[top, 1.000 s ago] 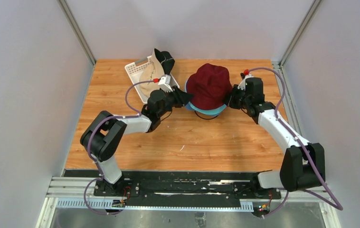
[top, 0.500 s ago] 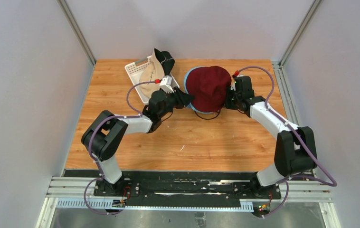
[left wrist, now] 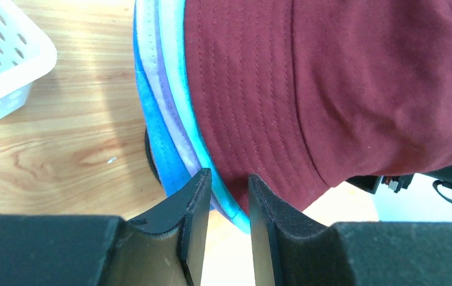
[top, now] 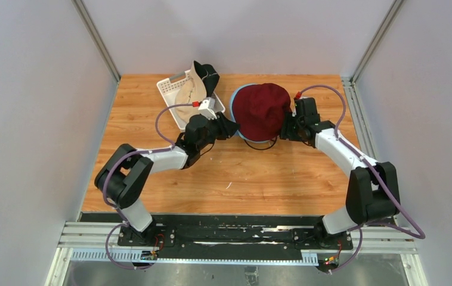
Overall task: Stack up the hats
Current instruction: Adjust the hat on the hat stand.
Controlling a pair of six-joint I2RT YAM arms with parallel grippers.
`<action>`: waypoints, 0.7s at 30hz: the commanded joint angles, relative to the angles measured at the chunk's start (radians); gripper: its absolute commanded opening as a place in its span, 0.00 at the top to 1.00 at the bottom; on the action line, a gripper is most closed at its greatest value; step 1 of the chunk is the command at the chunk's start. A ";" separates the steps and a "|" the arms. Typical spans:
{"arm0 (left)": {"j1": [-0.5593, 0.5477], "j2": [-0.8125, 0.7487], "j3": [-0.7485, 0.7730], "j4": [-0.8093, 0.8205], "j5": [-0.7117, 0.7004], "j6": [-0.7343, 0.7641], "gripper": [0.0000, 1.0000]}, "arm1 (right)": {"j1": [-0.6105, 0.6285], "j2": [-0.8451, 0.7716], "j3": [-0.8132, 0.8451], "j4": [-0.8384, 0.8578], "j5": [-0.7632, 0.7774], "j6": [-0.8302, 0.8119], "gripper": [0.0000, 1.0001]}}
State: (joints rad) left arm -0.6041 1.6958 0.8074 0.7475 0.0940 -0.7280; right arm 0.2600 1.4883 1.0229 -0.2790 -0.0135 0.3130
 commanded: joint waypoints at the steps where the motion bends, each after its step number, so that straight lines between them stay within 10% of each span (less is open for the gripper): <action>1: -0.013 -0.123 -0.011 -0.161 -0.090 0.086 0.67 | 0.011 -0.050 -0.004 -0.081 0.105 -0.027 0.44; 11: -0.013 -0.315 0.070 -0.388 -0.209 0.174 0.64 | -0.015 -0.222 0.023 -0.104 0.217 -0.069 0.43; 21: -0.014 -0.123 0.242 -0.329 -0.156 0.174 0.64 | -0.029 -0.166 0.109 -0.048 0.226 -0.063 0.42</action>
State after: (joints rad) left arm -0.6117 1.5051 0.9958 0.3889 -0.0624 -0.5831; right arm 0.2459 1.2888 1.0912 -0.3584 0.1883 0.2600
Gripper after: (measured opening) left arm 0.360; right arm 0.576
